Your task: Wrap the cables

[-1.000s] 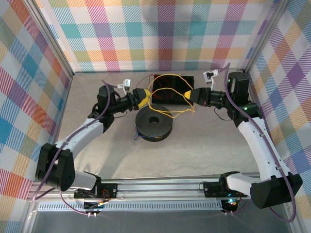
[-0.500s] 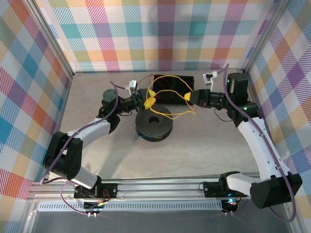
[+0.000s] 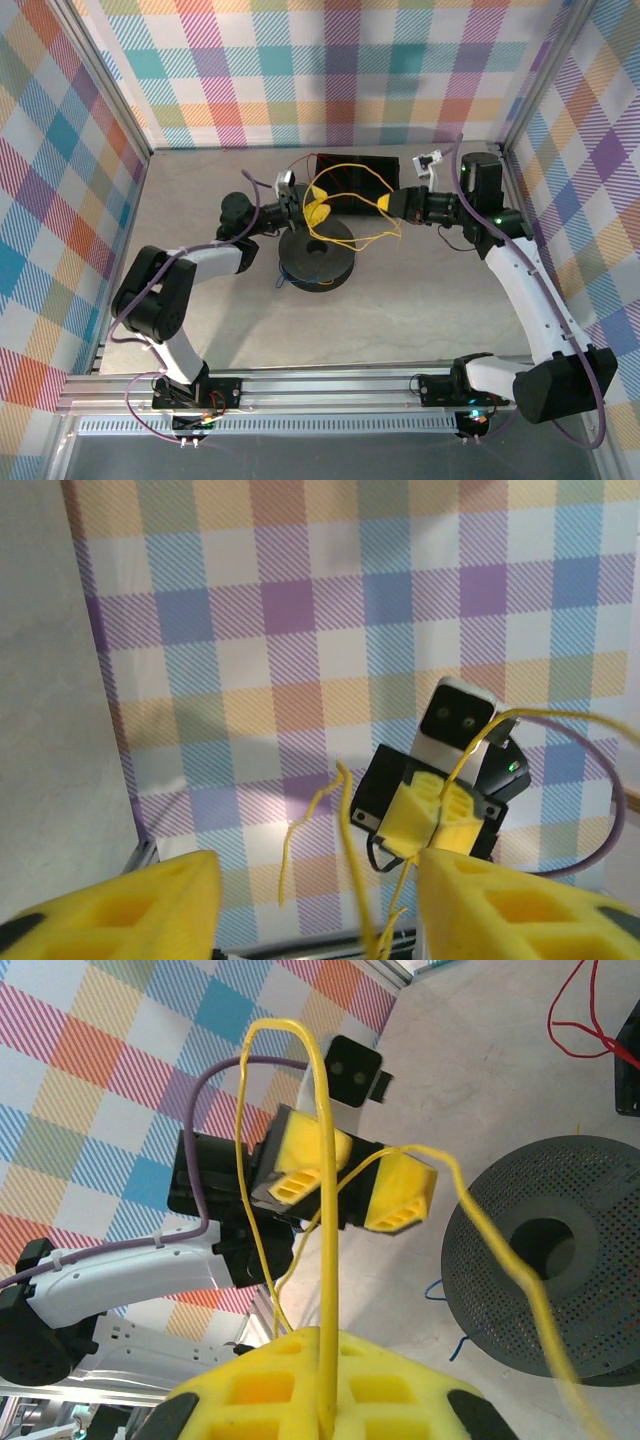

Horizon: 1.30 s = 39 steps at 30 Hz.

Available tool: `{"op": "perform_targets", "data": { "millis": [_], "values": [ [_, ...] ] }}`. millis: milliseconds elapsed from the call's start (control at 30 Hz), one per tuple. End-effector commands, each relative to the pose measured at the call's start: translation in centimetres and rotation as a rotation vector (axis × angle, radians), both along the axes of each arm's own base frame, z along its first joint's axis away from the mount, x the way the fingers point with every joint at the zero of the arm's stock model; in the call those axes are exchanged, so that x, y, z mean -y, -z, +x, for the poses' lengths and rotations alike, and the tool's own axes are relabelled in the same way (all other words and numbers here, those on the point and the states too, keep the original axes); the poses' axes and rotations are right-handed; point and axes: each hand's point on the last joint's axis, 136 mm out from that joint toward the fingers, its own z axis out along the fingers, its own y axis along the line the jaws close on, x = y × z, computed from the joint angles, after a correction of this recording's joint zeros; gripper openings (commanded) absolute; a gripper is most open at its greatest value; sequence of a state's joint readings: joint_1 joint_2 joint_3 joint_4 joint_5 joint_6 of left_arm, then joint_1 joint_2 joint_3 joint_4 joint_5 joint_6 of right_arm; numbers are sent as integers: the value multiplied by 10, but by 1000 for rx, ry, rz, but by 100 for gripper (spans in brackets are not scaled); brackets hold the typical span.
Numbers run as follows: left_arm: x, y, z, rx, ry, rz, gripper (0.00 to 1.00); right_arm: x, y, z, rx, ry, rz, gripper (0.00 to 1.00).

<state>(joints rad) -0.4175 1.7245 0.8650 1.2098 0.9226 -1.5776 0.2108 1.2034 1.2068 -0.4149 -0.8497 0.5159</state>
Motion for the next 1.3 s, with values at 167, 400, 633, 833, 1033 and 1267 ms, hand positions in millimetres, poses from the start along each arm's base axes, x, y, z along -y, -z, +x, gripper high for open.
{"op": "perform_targets", "data": {
  "millis": [167, 400, 633, 833, 1033, 1267],
  "values": [
    [14, -23, -19, 99, 57, -57, 21, -4, 4, 5, 17, -20, 2, 0],
    [-26, -21, 18, 60, -144, -80, 0, 6, 1, 4, 67, 59, -27, 0],
    [-86, -18, 60, 2, -447, -134, 0, 26, 2, 9, 111, 262, 13, 0],
    [-107, -22, 71, -13, -629, -186, 0, 49, 24, 14, 57, 476, 104, 0],
    [-84, -46, 65, 44, -610, -113, 0, 38, 37, 13, 38, 432, 25, 54],
    [-58, -52, 50, 71, -518, 10, 0, 46, 19, 3, 108, 387, -161, 87]
  ]
}}
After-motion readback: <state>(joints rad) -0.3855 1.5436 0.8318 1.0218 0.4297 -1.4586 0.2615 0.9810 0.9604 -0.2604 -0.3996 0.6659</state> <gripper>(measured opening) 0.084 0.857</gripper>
